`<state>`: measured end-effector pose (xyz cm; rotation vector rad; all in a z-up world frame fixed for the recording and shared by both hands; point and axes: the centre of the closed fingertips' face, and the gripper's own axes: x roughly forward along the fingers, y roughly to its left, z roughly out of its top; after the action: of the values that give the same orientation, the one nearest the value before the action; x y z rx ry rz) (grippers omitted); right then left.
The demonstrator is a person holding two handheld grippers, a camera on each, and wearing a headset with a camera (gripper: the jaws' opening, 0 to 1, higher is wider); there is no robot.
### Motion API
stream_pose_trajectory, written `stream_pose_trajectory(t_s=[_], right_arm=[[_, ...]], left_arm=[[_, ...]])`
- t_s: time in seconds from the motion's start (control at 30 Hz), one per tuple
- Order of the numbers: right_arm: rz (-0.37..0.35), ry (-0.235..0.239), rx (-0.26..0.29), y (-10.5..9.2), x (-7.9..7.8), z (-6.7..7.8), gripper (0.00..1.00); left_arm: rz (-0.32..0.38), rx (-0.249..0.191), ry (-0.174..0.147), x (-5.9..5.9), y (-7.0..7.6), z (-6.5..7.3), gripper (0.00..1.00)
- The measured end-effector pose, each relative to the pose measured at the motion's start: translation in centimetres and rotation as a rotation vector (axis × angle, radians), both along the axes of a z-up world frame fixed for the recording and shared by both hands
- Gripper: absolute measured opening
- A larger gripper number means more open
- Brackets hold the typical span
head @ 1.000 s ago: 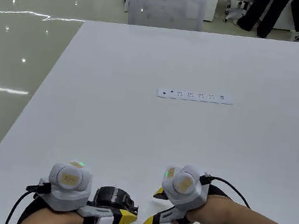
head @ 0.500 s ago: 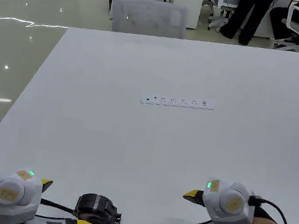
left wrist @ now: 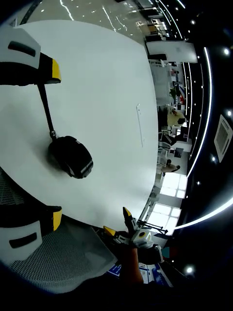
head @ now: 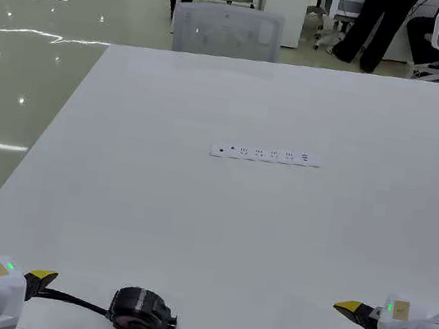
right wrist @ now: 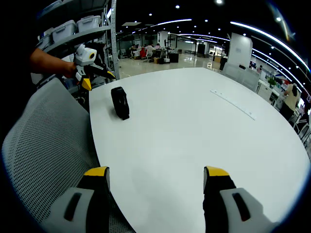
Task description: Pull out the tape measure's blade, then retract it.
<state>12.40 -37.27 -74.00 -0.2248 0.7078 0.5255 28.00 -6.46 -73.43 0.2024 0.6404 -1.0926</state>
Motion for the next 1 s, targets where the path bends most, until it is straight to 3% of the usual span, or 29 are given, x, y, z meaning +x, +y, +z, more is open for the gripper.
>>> stream_pose_trajectory(t_s=[0.2,0.3,0.37,0.4,0.5,0.63,1.0], right_arm=[[-0.065,-0.036,0.007,-3.0,-1.6,0.7,0.86],[-0.059,-0.034,-0.073,-4.7,-2.7,0.3,0.93],[-0.06,-0.028,-0.056,-4.7,-3.3,0.1,0.96],[-0.063,-0.024,-0.045,-4.8,-3.6,0.0,0.97],[-0.08,-0.018,-0.025,-4.9,-4.0,-0.2,0.99],[-0.1,-0.032,0.014,-5.0,-4.0,0.2,1.0],[-0.097,-0.02,0.004,-5.2,-4.6,0.1,0.99]], left_arm=[[0.011,-0.01,0.002,-0.2,0.6,0.3,1.0],[0.013,-0.005,0.008,-0.4,0.8,0.2,1.0],[0.017,0.0,-0.014,-0.3,0.9,0.3,1.0],[0.023,0.011,-0.039,0.0,1.0,0.4,1.0],[0.025,-0.017,-0.028,-0.1,0.8,0.7,1.0],[0.014,-0.013,-0.033,-0.3,0.7,0.7,1.0],[0.02,-0.018,-0.019,-1.1,1.0,0.8,1.0]])
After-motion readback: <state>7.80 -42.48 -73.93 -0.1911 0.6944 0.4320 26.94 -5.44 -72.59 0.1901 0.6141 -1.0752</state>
